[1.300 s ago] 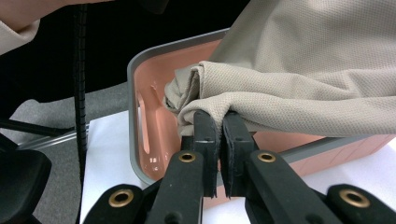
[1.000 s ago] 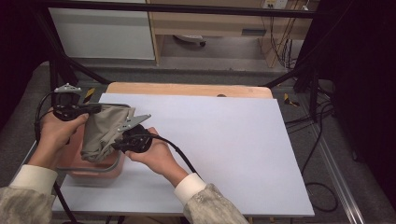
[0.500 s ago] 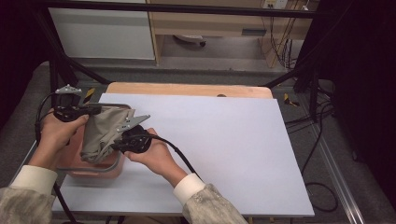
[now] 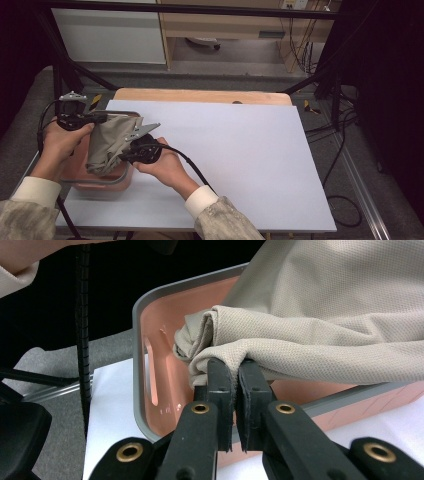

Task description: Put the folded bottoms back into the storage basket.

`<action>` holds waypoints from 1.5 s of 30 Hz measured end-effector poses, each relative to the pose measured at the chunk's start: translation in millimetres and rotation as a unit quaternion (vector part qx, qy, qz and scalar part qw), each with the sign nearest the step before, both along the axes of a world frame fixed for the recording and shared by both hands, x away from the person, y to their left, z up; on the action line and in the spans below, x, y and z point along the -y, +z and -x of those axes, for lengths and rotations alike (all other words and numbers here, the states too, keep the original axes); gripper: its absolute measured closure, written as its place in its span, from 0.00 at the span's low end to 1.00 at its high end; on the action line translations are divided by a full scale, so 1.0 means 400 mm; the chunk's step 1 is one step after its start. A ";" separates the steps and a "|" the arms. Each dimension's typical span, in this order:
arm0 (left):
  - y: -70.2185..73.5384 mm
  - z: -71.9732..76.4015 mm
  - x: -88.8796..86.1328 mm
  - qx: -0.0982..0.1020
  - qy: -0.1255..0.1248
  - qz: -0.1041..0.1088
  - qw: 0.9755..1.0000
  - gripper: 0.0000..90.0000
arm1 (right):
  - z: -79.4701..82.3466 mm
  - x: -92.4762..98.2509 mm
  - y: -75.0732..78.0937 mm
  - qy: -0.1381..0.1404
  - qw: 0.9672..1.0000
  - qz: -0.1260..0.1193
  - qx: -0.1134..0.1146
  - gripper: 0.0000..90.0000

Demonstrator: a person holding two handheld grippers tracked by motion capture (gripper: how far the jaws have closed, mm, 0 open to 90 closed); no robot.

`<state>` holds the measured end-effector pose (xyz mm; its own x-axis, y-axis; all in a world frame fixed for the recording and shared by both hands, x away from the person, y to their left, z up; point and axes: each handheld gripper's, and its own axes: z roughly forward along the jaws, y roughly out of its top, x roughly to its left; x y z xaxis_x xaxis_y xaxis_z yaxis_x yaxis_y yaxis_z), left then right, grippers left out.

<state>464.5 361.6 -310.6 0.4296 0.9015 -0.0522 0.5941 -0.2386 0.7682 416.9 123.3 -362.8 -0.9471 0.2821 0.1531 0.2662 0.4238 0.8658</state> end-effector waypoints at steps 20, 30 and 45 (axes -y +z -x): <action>-0.006 0.002 -0.013 -0.002 0.005 0.002 1.000 0.98 | -0.001 -0.007 -0.011 -0.005 1.000 0.008 0.009 0.96; -0.016 0.001 -0.021 -0.006 0.009 0.004 1.000 0.98 | -0.004 -0.012 -0.016 -0.005 1.000 0.007 0.006 0.96; -0.032 -0.001 -0.025 -0.010 0.012 -0.003 1.000 0.98 | -0.005 -0.025 -0.028 -0.004 1.000 0.009 -0.001 0.96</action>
<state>465.0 371.6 -323.4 0.4060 0.9122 -0.0552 0.6153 -0.2282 0.7545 418.8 133.5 -374.0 -0.9446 0.2916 0.1509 0.2718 0.4367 0.8576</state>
